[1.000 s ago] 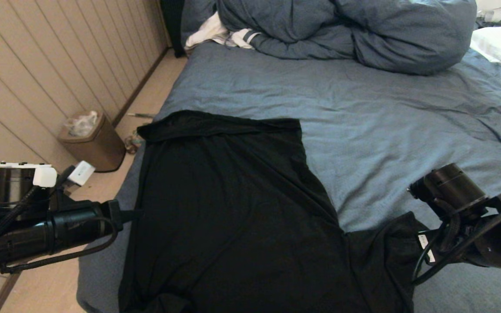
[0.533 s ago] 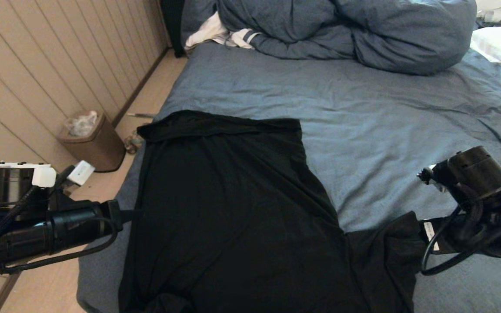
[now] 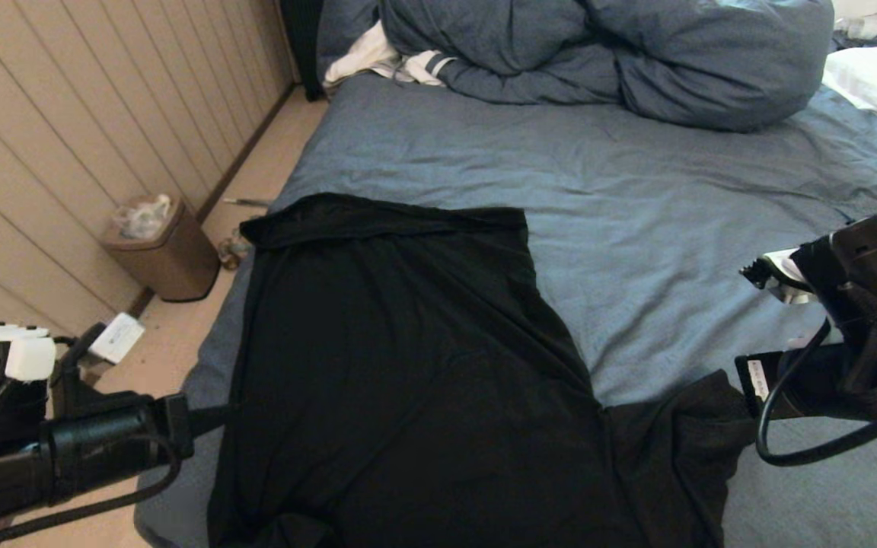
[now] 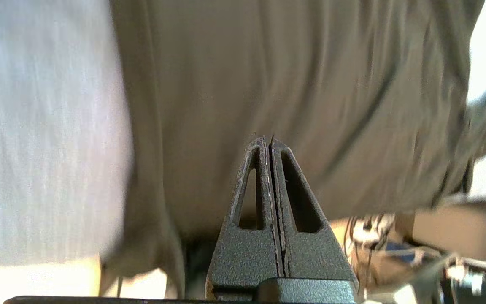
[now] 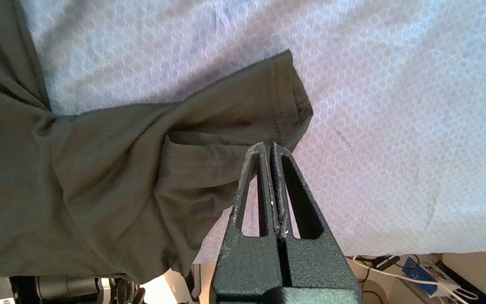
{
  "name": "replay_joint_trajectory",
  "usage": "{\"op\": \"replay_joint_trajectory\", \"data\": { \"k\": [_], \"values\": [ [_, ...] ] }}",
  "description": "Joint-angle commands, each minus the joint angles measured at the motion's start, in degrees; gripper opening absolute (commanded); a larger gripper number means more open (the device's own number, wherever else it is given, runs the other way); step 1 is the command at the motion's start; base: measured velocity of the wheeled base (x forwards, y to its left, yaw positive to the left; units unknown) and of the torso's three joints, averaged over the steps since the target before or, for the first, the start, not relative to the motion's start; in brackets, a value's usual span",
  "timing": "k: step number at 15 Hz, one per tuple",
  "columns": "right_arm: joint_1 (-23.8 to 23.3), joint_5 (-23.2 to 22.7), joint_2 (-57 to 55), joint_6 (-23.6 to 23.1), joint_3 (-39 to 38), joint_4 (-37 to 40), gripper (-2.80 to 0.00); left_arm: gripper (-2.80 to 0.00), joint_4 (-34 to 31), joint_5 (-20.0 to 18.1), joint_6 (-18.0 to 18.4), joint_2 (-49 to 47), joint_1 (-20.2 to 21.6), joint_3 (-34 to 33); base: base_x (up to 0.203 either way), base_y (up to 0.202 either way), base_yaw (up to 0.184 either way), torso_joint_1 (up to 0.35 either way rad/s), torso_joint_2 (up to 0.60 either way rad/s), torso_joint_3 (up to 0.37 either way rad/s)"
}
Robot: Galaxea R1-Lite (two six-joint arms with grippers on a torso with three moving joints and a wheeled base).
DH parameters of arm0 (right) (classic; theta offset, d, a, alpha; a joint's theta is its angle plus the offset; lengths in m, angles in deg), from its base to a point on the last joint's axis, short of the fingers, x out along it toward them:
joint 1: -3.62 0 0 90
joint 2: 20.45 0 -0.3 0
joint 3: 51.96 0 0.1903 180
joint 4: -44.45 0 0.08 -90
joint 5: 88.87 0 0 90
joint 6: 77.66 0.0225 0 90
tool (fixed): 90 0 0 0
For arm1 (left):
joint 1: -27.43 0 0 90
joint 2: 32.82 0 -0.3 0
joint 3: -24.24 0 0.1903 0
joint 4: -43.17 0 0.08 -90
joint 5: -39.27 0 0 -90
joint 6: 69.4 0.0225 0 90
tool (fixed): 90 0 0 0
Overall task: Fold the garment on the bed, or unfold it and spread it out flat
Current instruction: Unford the black T-shirt
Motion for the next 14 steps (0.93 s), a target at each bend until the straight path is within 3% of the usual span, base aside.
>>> {"op": "replay_joint_trajectory", "data": {
  "k": [1, 5, 6, 7, 9, 12, 14],
  "values": [
    [0.0, 0.2, -1.8, 0.0, 2.3, 1.3, -2.80, -2.80, -0.4, 0.2, 0.0, 5.5, -0.5, -5.3, 0.000, 0.000, 0.000, 0.000, 0.00, 0.000],
    [0.6, 0.0, -10.1, 0.2, 10.2, 2.6, -2.80, -2.80, -3.5, 1.4, 2.8, 7.6, -0.7, -13.2, 0.000, 0.000, 0.000, 0.000, 0.00, 0.000],
    [1.2, -0.1, -10.9, 0.4, 10.5, 2.4, -2.80, -0.68, -4.1, 1.4, 4.2, 8.3, -0.8, -14.8, 0.000, 0.000, 0.000, 0.000, 0.00, 0.000],
    [1.6, -0.3, -11.2, 0.5, 10.6, 2.3, -2.80, 0.00, -5.2, 1.5, 4.7, 9.5, -0.8, -15.3, 0.000, 0.000, 0.000, 0.000, 0.00, 0.000],
    [1.6, -0.6, -12.4, 0.5, 10.7, 2.2, -2.80, 0.00, -10.7, 1.6, 5.5, 12.8, -1.9, -15.2, 0.000, 0.000, 0.000, 0.000, 0.00, 0.000],
    [1.4, -0.9, -14.1, 0.7, 10.7, 2.0, -2.80, 0.00, -20.4, 1.3, 5.8, 16.0, -7.6, -12.3, 0.000, 0.000, 0.000, 0.000, 0.00, 0.000],
    [1.4, -1.7, -14.8, 0.7, 10.7, 1.2, -2.80, 0.00, -20.6, 1.3, 5.6, 13.1, -7.7, -10.9, 0.000, 0.000, 0.000, 0.000, 0.00, 0.000]
  ]
}}
